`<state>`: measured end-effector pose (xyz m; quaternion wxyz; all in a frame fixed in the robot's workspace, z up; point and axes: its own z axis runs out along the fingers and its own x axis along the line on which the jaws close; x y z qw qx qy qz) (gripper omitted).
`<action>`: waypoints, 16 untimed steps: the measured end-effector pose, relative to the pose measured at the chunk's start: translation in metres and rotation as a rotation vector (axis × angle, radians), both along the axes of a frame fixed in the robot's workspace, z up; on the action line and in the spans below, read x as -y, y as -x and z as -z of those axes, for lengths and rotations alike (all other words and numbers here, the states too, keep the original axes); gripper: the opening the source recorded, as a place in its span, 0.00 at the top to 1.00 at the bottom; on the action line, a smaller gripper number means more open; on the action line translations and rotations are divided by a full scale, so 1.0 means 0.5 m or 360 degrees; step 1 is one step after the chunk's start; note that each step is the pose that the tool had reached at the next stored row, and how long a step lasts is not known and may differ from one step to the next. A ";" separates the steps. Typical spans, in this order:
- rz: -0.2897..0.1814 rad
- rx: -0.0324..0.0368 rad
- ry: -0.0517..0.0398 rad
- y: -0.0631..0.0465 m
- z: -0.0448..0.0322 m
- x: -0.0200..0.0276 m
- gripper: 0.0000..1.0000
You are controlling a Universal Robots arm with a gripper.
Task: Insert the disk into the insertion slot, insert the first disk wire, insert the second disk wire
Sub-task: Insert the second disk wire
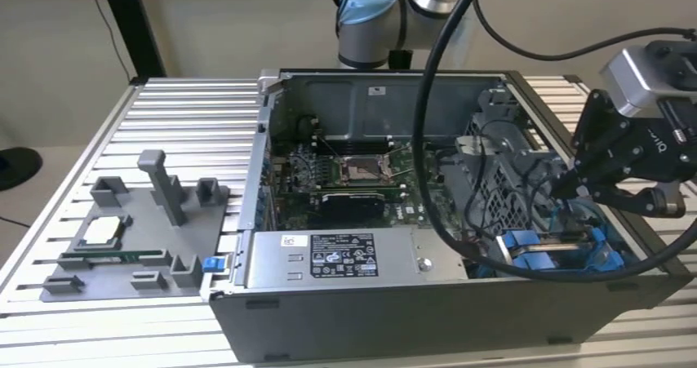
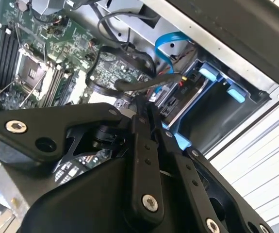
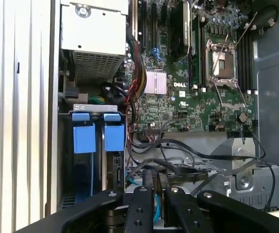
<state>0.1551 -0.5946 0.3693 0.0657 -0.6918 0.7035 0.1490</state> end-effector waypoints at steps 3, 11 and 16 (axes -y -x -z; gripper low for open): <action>0.0000 0.0000 0.0000 0.007 0.000 0.0000 1.00; 0.0000 0.0000 0.0000 0.023 0.000 0.0014 1.00; 0.0000 0.0000 0.0000 0.025 0.003 0.0053 1.00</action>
